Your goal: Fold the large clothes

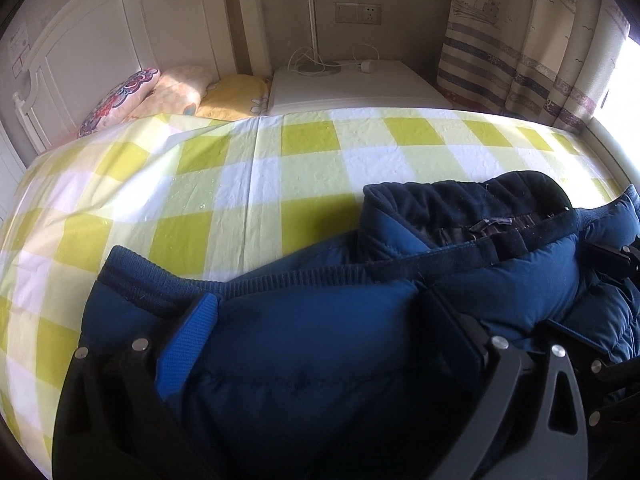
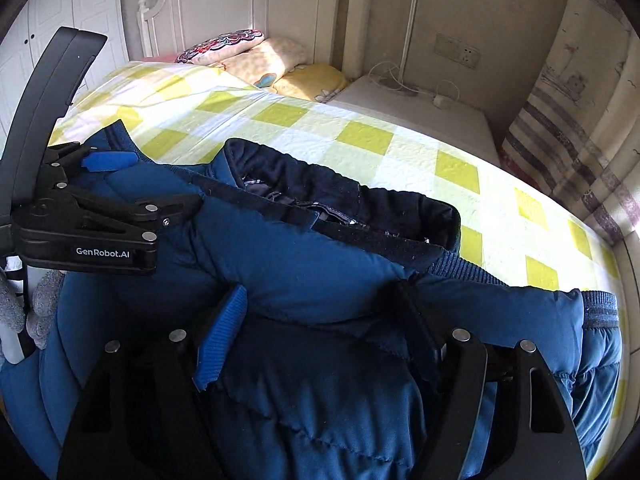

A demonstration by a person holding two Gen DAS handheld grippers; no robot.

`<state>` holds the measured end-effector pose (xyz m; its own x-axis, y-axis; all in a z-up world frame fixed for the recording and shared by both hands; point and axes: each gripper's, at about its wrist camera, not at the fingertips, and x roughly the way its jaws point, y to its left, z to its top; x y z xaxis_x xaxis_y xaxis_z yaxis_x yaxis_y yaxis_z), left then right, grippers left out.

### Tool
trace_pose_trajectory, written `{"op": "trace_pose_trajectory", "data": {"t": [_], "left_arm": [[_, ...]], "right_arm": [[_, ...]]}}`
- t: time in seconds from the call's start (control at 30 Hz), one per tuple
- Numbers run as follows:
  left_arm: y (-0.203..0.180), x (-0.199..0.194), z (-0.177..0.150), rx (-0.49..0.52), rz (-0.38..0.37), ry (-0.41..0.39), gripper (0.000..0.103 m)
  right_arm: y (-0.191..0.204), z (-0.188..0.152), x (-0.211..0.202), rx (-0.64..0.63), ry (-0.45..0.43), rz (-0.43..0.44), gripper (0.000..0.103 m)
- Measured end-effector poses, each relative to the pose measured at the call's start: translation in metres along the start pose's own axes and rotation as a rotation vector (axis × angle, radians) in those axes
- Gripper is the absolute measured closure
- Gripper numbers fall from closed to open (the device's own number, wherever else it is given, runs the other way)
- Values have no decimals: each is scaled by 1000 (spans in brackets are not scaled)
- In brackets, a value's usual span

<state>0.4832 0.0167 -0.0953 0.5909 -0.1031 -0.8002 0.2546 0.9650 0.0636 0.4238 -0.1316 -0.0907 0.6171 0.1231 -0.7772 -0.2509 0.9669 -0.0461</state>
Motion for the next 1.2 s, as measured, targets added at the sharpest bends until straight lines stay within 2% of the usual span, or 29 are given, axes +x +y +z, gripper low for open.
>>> {"op": "trace_pose_trajectory", "data": {"t": [0.17,0.2,0.3,0.33,0.4,0.5,0.53,0.63,0.67,0.7,0.73,0.8,0.87,0.9,0.97,1.0,1.1,1.13,1.2], "left_arm": [[0,-1,-1,-3,-2,-11,2],[0,-1,-1,-3,-2,-11,2],[0,-1,-1,-3,-2,-11,2],[0,-1,-1,-3,-3,-11,2],[0,-1,-1,-6,-8,-9,2],[2,-1,-1,-18,-30,-8,2],[2,-1,-1,-22,-34,-7,2],[4,-1,1,-26,-35,0,2],[3,-4,2,-29,-15,4,2],[0,-13,3,-28,13,-7,8],[-5,-26,4,-33,-18,-31,12],[-24,-56,3,-24,-141,-92,11],[-61,-71,-3,74,-164,-121,8],[-84,-70,-9,159,-141,-118,5],[-122,-48,-26,338,-24,-81,4],[-125,-41,-28,346,-27,-64,4],[-96,-30,-13,234,-169,30,3],[-81,-30,-8,202,-166,28,3],[-45,-36,2,141,-73,-27,3]], "right_arm": [[-7,3,-6,46,-12,3,34],[-13,5,-11,73,-26,-20,38],[-43,6,-35,165,-90,-217,35],[-57,3,-38,204,-92,-229,35],[-88,-10,-31,262,-34,-273,32],[-134,-30,-23,448,-22,-130,32],[-135,-30,-21,459,-19,-119,32],[-124,-27,-16,414,-21,-161,31],[-125,-28,-17,419,-27,-153,31],[-128,-30,-18,436,-37,-128,31],[-134,-33,-19,463,-51,-95,31],[-144,-40,-21,513,-75,-37,31],[-143,-40,-22,516,-77,-36,31],[-139,-38,-22,504,-70,-51,31],[-133,-36,-21,486,-60,-72,31],[-133,-36,-22,483,-61,-73,31],[-133,-37,-22,485,-61,-71,31],[-134,-38,-22,485,-61,-70,31],[-135,-38,-22,487,-63,-66,31]]}}
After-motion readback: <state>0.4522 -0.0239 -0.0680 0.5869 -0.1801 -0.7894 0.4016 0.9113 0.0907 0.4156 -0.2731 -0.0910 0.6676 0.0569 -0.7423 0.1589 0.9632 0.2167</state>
